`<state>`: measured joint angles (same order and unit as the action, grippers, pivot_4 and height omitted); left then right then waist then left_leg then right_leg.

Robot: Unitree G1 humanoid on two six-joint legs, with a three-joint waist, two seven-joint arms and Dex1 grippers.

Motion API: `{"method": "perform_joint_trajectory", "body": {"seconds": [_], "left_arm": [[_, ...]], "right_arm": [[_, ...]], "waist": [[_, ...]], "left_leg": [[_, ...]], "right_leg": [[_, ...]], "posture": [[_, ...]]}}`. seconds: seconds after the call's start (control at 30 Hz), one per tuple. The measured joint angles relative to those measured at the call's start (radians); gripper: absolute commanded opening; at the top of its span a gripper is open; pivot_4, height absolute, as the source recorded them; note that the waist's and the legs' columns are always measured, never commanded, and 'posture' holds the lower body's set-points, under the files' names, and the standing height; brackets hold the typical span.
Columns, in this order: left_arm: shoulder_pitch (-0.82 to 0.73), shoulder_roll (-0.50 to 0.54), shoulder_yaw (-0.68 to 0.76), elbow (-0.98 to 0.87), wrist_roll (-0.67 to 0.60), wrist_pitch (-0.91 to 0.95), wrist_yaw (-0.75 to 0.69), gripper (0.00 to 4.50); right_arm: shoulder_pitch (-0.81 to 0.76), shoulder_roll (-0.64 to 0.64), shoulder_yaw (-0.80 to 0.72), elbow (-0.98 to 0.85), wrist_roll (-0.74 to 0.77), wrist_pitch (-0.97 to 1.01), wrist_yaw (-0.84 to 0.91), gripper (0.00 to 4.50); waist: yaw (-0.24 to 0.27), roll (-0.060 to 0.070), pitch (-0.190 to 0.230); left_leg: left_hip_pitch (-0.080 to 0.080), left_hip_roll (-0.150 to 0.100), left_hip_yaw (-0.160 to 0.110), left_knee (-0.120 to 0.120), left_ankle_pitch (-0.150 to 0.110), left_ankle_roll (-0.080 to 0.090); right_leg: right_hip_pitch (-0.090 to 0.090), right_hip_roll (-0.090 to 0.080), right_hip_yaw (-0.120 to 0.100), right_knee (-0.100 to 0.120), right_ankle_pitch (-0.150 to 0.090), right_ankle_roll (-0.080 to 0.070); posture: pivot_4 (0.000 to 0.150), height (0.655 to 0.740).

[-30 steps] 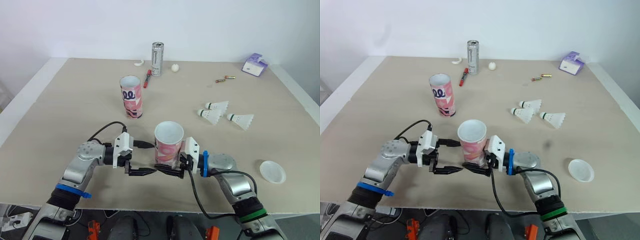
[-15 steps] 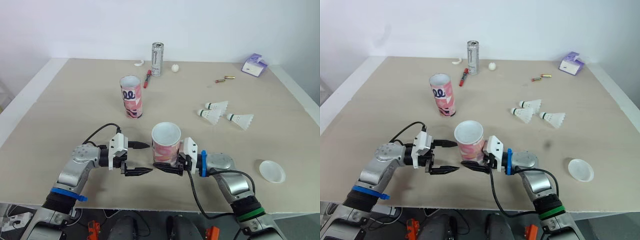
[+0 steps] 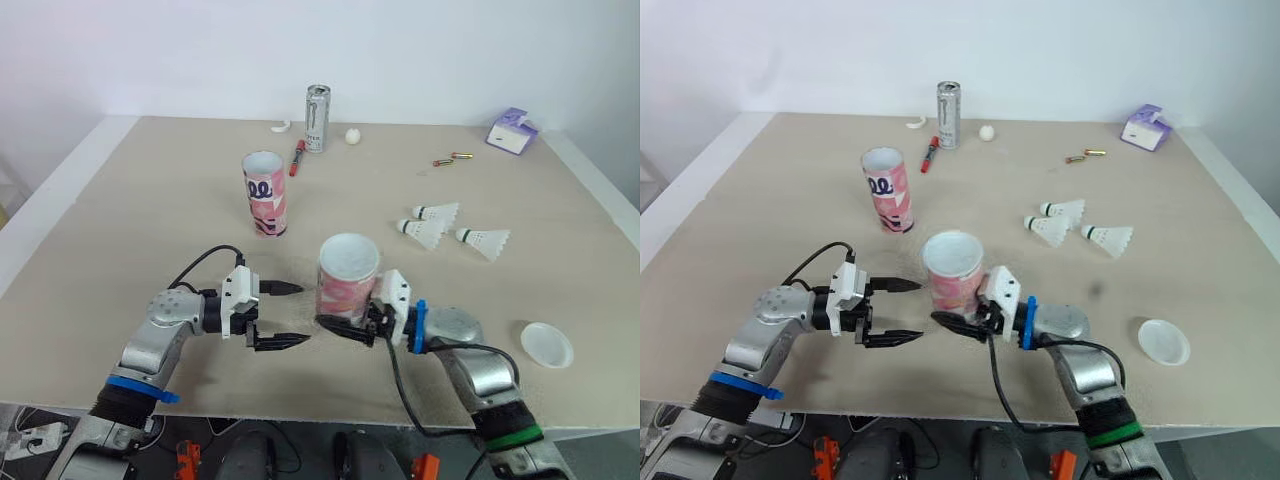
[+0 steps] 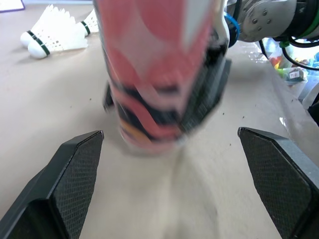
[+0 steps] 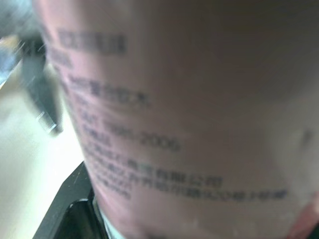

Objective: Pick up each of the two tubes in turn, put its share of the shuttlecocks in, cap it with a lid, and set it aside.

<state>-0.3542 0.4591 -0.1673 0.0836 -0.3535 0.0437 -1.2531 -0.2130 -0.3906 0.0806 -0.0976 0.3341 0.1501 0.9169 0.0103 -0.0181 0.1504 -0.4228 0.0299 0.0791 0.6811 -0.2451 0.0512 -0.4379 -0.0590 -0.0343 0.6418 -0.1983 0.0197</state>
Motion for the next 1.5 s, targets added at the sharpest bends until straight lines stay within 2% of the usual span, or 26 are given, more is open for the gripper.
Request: {"method": "perform_joint_trajectory", "body": {"seconds": [0.07, 0.1, 0.2, 0.33, 0.47, 0.77, 1.1, 1.23, 1.3, 1.4, 1.5], "left_arm": [[-0.011, -0.006, -0.012, -0.010, 0.000, 0.004, 0.000, 4.50], [-0.011, -0.006, -0.013, -0.018, 0.000, 0.005, 0.000, 4.50], [-0.014, -0.009, -0.016, -0.018, 0.000, 0.007, 0.001, 4.50], [-0.024, -0.014, -0.026, -0.014, 0.000, 0.007, -0.001, 4.50], [-0.036, -0.017, -0.032, -0.009, 0.001, 0.005, -0.002, 4.50], [-0.037, -0.019, -0.035, -0.006, 0.002, 0.005, -0.001, 4.50], [-0.037, -0.019, -0.035, -0.006, 0.002, 0.005, 0.000, 4.50], [-0.037, -0.020, -0.037, -0.007, 0.002, 0.005, 0.000, 4.50], [-0.037, -0.020, -0.038, -0.007, 0.002, 0.005, 0.000, 4.50], [-0.037, -0.020, -0.042, -0.007, 0.004, 0.005, 0.000, 4.50], [-0.037, -0.019, -0.043, -0.007, 0.006, 0.005, 0.000, 4.50]], "right_arm": [[0.063, 0.006, -0.104, -0.091, 0.050, 0.059, -0.107, 3.09], [0.107, 0.014, -0.207, -0.151, 0.084, 0.092, -0.201, 3.09], [0.145, 0.021, -0.367, -0.194, 0.106, 0.121, -0.357, 3.09], [0.163, 0.023, -0.572, -0.113, 0.067, 0.129, -0.599, 3.09], [0.127, 0.019, -0.684, 0.000, 0.049, 0.147, -0.754, 3.09], [0.038, -0.055, -0.734, 0.232, 0.031, 0.136, -0.858, 3.09], [0.017, -0.089, -0.751, 0.335, 0.012, 0.109, -0.880, 3.09], [0.011, -0.091, -0.750, 0.369, -0.001, 0.089, -0.894, 3.09], [0.011, -0.092, -0.750, 0.375, -0.004, 0.084, -0.893, 3.86], [0.011, -0.092, -0.746, 0.376, -0.003, 0.077, -0.878, 4.31], [0.019, -0.092, -0.739, 0.370, 0.002, 0.080, -0.866, 4.31]], "waist": [[0.002, 0.000, 0.000], [0.004, 0.000, 0.000], [0.001, 0.000, 0.000], [-0.001, 0.000, 0.000], [-0.005, 0.001, 0.000], [-0.005, 0.003, 0.000], [-0.005, 0.003, 0.000], [-0.006, 0.003, 0.000], [-0.006, 0.003, 0.000], [-0.007, 0.003, 0.000], [-0.007, 0.003, 0.000]], "left_leg": [[0.000, 0.000, -0.001, 0.000, 0.000, 0.000], [0.000, -0.001, -0.001, 0.000, 0.000, 0.000], [0.000, 0.000, 0.000, 0.000, 0.000, 0.000], [0.002, 0.000, 0.001, 0.000, 0.001, -0.002], [0.003, 0.000, 0.002, 0.000, 0.002, -0.002], [0.005, -0.002, 0.003, -0.004, 0.003, 0.000], [0.007, -0.003, 0.006, -0.007, 0.003, 0.000], [0.010, -0.003, 0.009, -0.009, 0.003, 0.000], [0.011, -0.003, 0.010, -0.009, 0.003, 0.000], [0.011, -0.003, 0.010, -0.009, 0.003, 0.000], [0.011, -0.002, 0.010, -0.009, 0.003, 0.000]], "right_leg": [[0.000, 0.000, 0.000, 0.000, 0.000, 0.000], [0.000, 0.000, 0.000, 0.000, 0.000, 0.000], [0.000, 0.000, 0.001, 0.000, -0.002, 0.000], [0.000, 0.001, 0.002, 0.001, -0.004, 0.001], [-0.001, 0.002, 0.004, 0.003, -0.004, 0.000], [-0.001, 0.003, 0.010, 0.003, -0.005, 0.001], [-0.001, 0.004, 0.015, 0.003, -0.005, 0.002], [-0.001, 0.008, 0.025, 0.003, -0.006, 0.002], [-0.001, 0.009, 0.028, 0.003, -0.006, 0.002], [-0.001, 0.010, 0.029, 0.003, -0.006, 0.003], [-0.001, 0.010, 0.029, 0.003, -0.006, 0.003]], "posture": [[0.150, 0.7400], [0.150, 0.7400], [0.150, 0.7400], [0.150, 0.7400], [0.150, 0.7400], [0.150, 0.7400], [0.150, 0.7400], [0.150, 0.7400], [0.150, 0.7400], [0.150, 0.7400], [0.150, 0.7400]]}}
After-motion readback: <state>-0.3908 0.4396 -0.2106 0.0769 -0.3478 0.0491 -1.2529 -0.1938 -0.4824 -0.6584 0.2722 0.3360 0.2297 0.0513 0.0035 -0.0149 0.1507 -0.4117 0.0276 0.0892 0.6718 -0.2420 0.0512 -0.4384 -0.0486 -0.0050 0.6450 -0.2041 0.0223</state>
